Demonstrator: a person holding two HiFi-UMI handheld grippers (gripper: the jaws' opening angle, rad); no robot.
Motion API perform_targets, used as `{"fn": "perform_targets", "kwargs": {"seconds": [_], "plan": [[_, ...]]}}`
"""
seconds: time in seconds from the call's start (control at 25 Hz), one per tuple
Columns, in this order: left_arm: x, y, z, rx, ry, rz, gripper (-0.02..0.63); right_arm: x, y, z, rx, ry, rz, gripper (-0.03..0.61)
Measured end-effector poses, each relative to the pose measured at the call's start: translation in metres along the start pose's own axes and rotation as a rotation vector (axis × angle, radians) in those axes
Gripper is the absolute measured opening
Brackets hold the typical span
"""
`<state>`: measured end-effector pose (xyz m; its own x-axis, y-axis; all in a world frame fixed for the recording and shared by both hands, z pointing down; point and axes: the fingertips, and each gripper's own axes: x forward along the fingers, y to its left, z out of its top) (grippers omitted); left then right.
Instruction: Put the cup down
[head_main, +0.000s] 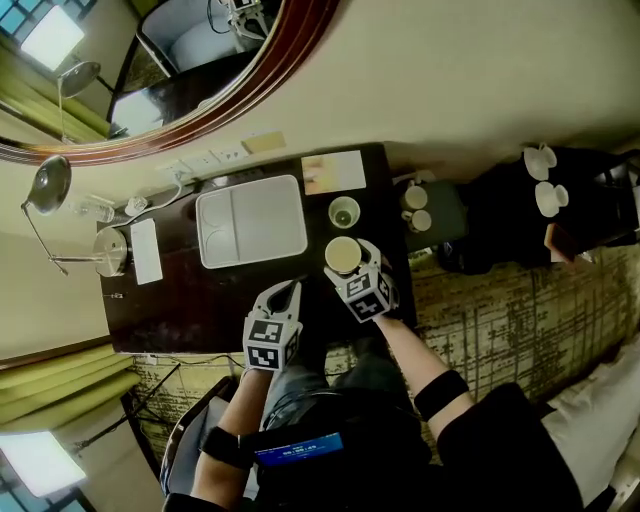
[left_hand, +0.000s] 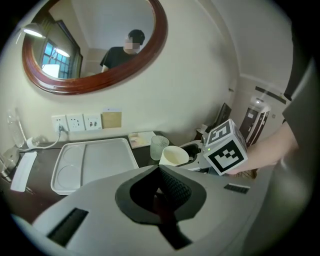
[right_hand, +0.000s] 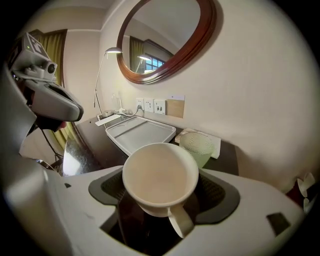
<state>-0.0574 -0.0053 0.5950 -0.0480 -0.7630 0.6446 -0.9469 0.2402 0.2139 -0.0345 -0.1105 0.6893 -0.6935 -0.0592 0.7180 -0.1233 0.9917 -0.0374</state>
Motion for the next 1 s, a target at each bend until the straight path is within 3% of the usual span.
{"fn": "perform_targets", "kwargs": {"seconds": [0.4,0.72,1.0], "plan": [[0.013,-0.020,0.011,0.033,0.005,-0.017,0.002,0.009,-0.013,-0.026,0.005,0.024,-0.024,0.428],[0.008,-0.010,0.012,0.049,-0.005,0.006,0.003,0.018,-0.005,-0.038,0.013,0.025,-0.020,0.434],[0.006,-0.005,0.020,0.062,-0.023,0.018,0.003,0.012,-0.005,-0.027,-0.010,0.001,-0.039,0.472]]}}
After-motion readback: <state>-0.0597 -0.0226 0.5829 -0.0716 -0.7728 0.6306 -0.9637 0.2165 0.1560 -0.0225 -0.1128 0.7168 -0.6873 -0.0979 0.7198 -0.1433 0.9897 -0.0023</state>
